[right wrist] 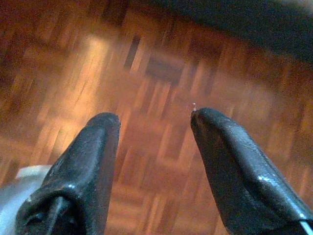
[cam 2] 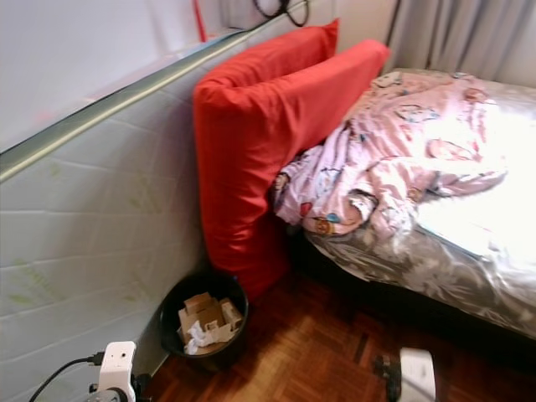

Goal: Clean up the room

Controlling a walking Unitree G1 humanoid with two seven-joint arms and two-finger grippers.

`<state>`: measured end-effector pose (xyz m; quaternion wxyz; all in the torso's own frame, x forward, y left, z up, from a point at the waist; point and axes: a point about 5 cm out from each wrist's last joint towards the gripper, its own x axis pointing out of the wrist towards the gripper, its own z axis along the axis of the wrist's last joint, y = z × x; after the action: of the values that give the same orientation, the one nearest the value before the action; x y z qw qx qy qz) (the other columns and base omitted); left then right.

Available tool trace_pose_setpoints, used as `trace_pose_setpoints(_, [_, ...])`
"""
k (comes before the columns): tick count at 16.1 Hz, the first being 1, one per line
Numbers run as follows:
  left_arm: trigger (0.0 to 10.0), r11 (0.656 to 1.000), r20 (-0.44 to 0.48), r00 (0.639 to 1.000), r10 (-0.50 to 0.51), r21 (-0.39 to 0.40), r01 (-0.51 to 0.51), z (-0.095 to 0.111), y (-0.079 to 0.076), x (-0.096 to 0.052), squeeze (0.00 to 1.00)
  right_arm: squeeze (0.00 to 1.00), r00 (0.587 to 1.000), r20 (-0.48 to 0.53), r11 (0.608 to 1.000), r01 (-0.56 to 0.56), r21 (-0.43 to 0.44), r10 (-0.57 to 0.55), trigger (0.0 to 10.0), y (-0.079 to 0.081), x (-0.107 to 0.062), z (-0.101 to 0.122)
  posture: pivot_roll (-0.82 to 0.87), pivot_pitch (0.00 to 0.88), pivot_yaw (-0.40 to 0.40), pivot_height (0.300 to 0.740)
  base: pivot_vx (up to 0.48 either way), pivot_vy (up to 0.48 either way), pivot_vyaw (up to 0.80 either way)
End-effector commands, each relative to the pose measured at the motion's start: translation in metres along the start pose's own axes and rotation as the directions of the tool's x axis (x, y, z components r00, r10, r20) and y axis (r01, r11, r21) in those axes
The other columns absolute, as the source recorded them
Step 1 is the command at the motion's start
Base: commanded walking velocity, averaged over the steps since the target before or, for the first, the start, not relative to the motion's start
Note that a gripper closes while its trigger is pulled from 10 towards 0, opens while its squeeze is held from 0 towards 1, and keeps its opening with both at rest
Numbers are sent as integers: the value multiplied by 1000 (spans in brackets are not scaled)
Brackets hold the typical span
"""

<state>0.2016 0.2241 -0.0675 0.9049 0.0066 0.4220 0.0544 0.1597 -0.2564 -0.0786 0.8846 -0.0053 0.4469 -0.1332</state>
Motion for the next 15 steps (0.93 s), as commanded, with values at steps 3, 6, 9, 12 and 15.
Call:
trace_pose_setpoints(3, [10000,1000,-28,1000,3,27,-2,-5,3,-1,0,0,993,13,994,-113,11,113,10000,24,3,11,-78,0,52,740,0,0,0])
trace_pose_setpoints(6, [10000,999,-31,1000,-2,41,4,-5,3,-1,0,0,991,46,992,-127,14,126,10000,32,7,30,-79,0,52,740,0,0,0])
trace_pose_setpoints(9, [10000,999,-35,999,-4,41,5,-6,3,-1,0,0,990,55,991,-133,21,132,10000,35,8,37,-79,0,50,740,0,0,0])
trace_pose_setpoints(12, [10000,999,-37,999,-4,41,6,-8,2,-1,0,0,991,46,992,-127,25,125,10000,24,7,32,-77,0,49,740,0,-96,0])
trace_pose_setpoints(15, [10000,999,-38,999,-6,44,7,-8,2,-2,0,0,991,45,992,-126,26,125,10000,24,7,32,-79,0,51,740,0,0,0])
